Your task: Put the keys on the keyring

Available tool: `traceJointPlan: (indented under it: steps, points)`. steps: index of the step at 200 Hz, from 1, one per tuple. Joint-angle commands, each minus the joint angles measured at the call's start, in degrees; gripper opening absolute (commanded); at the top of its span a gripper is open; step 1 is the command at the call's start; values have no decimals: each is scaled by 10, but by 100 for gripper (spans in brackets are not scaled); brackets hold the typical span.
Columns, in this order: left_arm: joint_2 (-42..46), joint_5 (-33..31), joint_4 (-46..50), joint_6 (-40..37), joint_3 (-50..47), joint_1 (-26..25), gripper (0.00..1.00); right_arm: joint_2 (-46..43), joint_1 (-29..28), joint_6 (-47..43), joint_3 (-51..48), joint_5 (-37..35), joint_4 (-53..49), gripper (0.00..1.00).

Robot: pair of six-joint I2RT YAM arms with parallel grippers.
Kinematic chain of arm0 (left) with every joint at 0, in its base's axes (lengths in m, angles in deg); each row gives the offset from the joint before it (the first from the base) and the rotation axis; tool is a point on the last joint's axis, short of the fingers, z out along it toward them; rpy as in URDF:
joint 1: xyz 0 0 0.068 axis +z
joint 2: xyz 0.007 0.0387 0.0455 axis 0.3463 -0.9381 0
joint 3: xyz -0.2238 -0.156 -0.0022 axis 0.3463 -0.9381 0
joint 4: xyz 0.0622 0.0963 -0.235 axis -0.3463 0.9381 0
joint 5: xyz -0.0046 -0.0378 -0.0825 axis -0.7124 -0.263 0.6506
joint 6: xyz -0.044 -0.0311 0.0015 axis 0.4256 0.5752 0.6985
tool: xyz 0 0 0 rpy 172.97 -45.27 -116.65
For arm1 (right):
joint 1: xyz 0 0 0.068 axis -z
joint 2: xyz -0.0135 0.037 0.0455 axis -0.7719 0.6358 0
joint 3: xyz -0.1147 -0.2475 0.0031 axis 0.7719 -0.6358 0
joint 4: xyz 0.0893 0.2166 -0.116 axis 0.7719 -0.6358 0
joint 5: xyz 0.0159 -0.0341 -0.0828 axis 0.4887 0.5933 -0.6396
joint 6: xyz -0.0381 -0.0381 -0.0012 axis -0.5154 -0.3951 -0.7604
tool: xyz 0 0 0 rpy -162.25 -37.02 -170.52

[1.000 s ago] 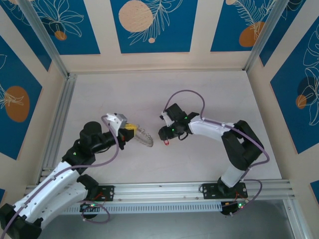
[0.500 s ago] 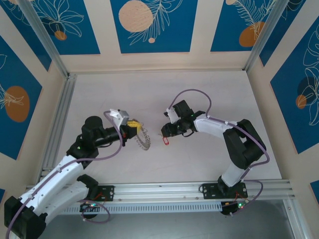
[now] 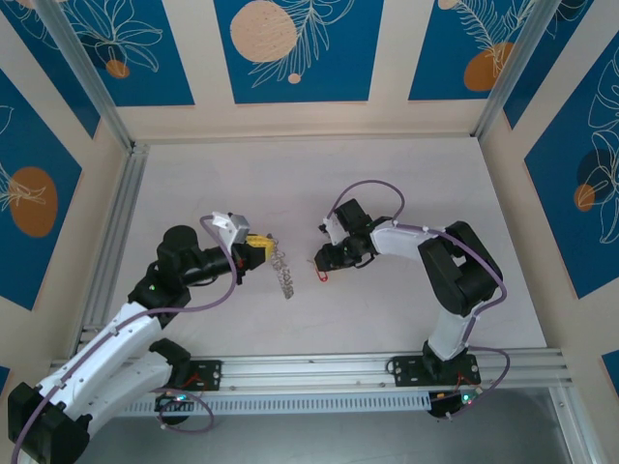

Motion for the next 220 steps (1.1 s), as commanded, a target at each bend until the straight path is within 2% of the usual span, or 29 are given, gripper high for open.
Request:
traceJointPlan:
  steps: [1,119,151,187,220]
  points:
    - [8,17,-26,-3,12,7,0,6,1,7,5,28,13,33]
    - [0,25,-30,2,11,7,0,29,5,13,7,36,38,18]
    - [1,23,-28,2,12,7,0,30,5,10,6,46,44,11]
    - [-1,21,-24,1,15,7,0,14,-2,-16,1,44,45,3]
    - [-1,19,-17,0,20,7,0,-31,-9,-36,-30,48,77,0]
